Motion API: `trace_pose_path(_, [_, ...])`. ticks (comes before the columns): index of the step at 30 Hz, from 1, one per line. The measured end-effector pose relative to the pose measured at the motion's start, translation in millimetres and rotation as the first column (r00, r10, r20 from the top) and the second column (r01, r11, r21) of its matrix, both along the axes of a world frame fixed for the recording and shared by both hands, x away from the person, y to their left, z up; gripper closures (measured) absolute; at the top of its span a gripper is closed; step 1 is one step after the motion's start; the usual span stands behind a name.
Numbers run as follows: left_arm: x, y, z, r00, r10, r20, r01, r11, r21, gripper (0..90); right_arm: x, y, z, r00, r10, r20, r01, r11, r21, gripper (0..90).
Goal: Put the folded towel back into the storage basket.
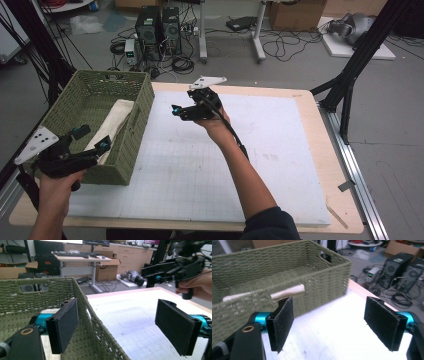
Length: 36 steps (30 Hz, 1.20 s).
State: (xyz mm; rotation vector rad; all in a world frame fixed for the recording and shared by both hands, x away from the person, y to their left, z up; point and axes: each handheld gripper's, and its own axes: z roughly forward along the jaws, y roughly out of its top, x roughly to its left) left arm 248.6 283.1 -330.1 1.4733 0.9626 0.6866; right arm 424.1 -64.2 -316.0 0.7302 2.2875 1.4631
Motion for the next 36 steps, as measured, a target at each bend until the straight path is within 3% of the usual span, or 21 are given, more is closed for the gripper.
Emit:
trace_pose_path(15, [9.3, -23.8, -1.3, 0.9973, -0.071, -0.019, 0.072, 0.9973, 0.013, 19.5, -30.5, -73.7, -3.2, 0.9937, -0.107, 0.035, 0.106, 0.994, 0.024, 22.7])
trace_pose_path(21, [14.2, -35.7, -1.5, 0.9943, -0.104, -0.024, 0.104, 0.9944, 0.015, 19.5, -43.3, -98.6, -9.1, 0.9875, -0.151, 0.046, 0.151, 0.989, -0.003, 21.0])
trace_pose_path(29, [22.9, -56.3, -2.5, 0.9871, -0.157, -0.031, 0.158, 0.9872, 0.023, 19.5, -60.4, -131.8, -22.0, 0.9753, -0.219, 0.03, 0.219, 0.976, -0.001, 20.0])
trace_pose_path(36, [32.1, -76.7, -4.2, 0.9765, -0.211, -0.042, 0.213, 0.9768, 0.025, 19.5, -79.1, -159.2, -31.1, 0.9624, -0.27, 0.033, 0.27, 0.963, 0.005, 19.9])
